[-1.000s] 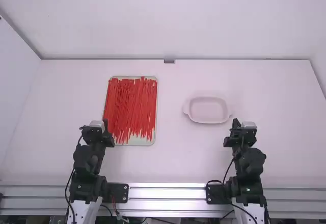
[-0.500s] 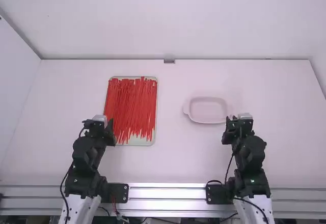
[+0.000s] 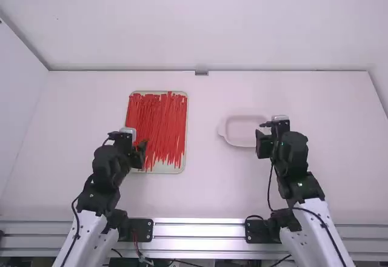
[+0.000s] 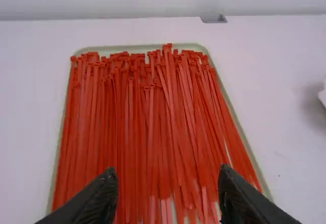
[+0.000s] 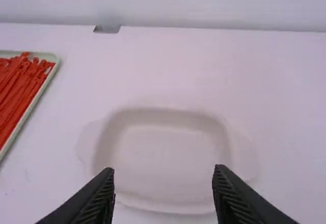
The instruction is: Fasten the cable tie
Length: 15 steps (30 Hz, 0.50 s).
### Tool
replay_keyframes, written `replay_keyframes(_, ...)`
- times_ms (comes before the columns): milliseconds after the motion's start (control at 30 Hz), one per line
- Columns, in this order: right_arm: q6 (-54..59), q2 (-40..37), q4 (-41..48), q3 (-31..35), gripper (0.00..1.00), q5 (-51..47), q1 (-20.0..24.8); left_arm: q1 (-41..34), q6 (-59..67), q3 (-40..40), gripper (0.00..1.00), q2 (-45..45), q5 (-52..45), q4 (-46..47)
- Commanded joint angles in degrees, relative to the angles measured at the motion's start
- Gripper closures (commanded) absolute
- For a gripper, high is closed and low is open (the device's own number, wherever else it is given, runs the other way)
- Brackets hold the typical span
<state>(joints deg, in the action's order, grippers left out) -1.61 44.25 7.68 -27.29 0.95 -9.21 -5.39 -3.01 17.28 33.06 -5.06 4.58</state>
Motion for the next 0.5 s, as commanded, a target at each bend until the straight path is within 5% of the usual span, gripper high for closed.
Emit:
replay_keyframes(0, -2.2, 3.7, 0.8, -4.3, 0.43, 0.0, -1.0, -1.0, -0.8, 3.1, 0.44, 2.9, -1.6, 0.2)
replay_keyframes(467, -5.1, 17.9, 12.5, -18.4, 0.18, -3.6, -7.0, -3.9, -3.5, 20.9, 0.18, 18.7, 1.3, 13.7)
